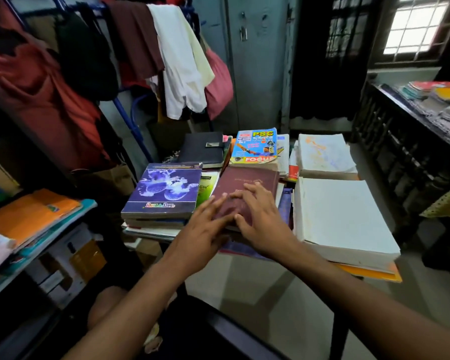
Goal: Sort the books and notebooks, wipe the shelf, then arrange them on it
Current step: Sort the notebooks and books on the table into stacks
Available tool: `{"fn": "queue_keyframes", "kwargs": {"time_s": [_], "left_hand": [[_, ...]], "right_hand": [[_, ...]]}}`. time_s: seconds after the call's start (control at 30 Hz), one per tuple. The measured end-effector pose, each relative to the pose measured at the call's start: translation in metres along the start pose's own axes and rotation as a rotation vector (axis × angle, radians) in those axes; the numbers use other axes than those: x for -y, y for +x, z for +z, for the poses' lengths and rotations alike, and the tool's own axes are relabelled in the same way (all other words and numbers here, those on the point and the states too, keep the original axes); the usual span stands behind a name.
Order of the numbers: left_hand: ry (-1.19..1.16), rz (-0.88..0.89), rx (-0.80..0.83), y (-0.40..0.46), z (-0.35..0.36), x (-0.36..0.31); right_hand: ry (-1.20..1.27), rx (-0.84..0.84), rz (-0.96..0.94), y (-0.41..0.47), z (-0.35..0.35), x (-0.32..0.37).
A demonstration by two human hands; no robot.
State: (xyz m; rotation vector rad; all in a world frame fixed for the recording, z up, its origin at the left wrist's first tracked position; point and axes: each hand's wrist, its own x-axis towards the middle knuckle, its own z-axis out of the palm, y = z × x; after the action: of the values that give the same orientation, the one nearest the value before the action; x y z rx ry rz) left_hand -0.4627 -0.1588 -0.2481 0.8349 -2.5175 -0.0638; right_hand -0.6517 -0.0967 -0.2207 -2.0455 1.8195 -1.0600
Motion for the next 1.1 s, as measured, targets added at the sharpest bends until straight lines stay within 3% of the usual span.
{"fn": "queue_keyframes", "kwargs": {"time_s": [0.17, 0.37, 0.57, 0.67, 0.73, 0.87, 1.0, 1.1], "left_hand": [[-0.227, -0.189, -0.290, -0.007, -0.066, -0.003], [-0.031, -0.373, -0.434, -0.092, -0.154, 0.018], [0.159, -0.934, -0.597, -0.280, -0.222, 0.074], [0.304, -1.264, -0.542, -0.355, -0.229, 0.096], [0.245, -1.371, -0.458, -0.393, -0.227, 0.104], [0.295, -1.380, -0.186, -0.415, -0.221, 0.109], [0.370, -1.335, -0.154, -0.421, -0.222, 0.109], [0.332, -1.316, -0.134, -0.428, -0.223, 0.110]], "right_hand": [[0.183, 0.028, -0.136, 0.021, 0.005, 0.052], [0.308, 0.122, -0.388, 0.037, 0.047, 0.139], [0.381, 0.431, -0.542, 0.026, 0.161, 0.277], [0.317, 0.546, -0.498, 0.019, 0.213, 0.319], [0.221, 0.547, -0.480, 0.015, 0.239, 0.336], [0.074, 0.405, -0.433, 0.025, 0.260, 0.342], [-0.227, 0.461, -0.583, 0.032, 0.269, 0.349], [-0.318, 0.443, -0.648, 0.031, 0.280, 0.345]]}}
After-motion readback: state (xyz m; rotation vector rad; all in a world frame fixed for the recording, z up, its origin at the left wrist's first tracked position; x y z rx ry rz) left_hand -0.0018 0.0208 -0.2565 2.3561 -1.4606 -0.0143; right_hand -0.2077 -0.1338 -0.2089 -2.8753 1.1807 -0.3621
